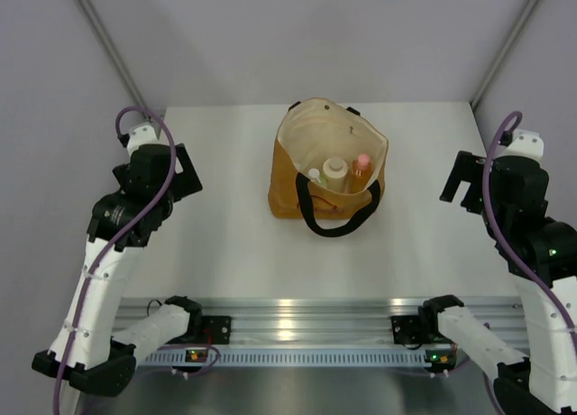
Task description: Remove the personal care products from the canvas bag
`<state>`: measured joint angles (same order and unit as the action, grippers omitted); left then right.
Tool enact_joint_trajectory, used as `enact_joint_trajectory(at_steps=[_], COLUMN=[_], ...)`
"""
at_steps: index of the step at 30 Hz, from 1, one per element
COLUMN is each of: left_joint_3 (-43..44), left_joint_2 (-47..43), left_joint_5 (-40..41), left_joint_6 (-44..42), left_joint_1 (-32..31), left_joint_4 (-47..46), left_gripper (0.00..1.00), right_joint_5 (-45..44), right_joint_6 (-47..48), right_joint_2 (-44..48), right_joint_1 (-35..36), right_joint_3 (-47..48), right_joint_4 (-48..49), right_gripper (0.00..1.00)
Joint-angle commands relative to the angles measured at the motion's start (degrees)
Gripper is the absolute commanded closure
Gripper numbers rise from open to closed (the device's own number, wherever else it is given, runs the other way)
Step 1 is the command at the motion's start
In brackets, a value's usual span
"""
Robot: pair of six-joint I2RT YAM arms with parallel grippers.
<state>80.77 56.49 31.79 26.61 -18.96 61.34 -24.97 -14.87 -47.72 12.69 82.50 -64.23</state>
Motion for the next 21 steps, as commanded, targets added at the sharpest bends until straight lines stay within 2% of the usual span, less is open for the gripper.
enact_joint_trajectory(at_steps=[1,5,7,10,14,15,17,19,21], left_joint_3=[3.6,6.8,8.1,8.6,4.8,4.8,6.3,11.3,13.9], left_joint_2=[0.5,2.0,2.9,5.0,10.1,11.3,15.2,19.2,21.4], left_joint_5=[0.4,-3.0,-5.5,-13.0,-31.2,-33.2,-33.6,-30.3,-29.2], left_joint_6=[2.6,6.4,11.5,21.9,32.9,33.8,34.5,34.2,34.5], left_joint_1=[-0.3,-0.3,-0.3,-0.3,-1.2,-2.0,-6.8,-11.3,-13.1], left_joint_4=[-0.9,-0.9,-0.9,-1.3,-7.9,-9.1,-12.4,-12.5,-12.4], left_gripper=[0.02,0.02,0.02,0.02,0.02,0.02,0.02,0.02,0.02], right_joint_5=[-0.9,-1.3,-0.1,3.6,4.8,5.0,6.3,7.5,8.5], right_joint_6=[-1.4,-2.4,-3.0,-3.0,-4.2,-4.3,-4.2,-3.6,-3.1], right_joint_2=[-0.1,-0.4,-0.5,-1.1,-1.4,-1.3,-1.0,-0.8,-0.4], right_joint_1=[-0.7,-0.7,-0.7,-0.7,-0.7,-0.7,-0.7,-0.7,-0.6], right_joint_3=[-0.1,-0.8,-1.3,-2.4,-4.8,-4.9,-5.0,-5.1,-5.3], right_joint_4=[4.0,3.9,3.9,3.9,3.8,3.8,3.8,3.8,3.8], right_gripper=[0.01,0.01,0.0,0.01,0.01,0.0,0.01,0.01,0.01])
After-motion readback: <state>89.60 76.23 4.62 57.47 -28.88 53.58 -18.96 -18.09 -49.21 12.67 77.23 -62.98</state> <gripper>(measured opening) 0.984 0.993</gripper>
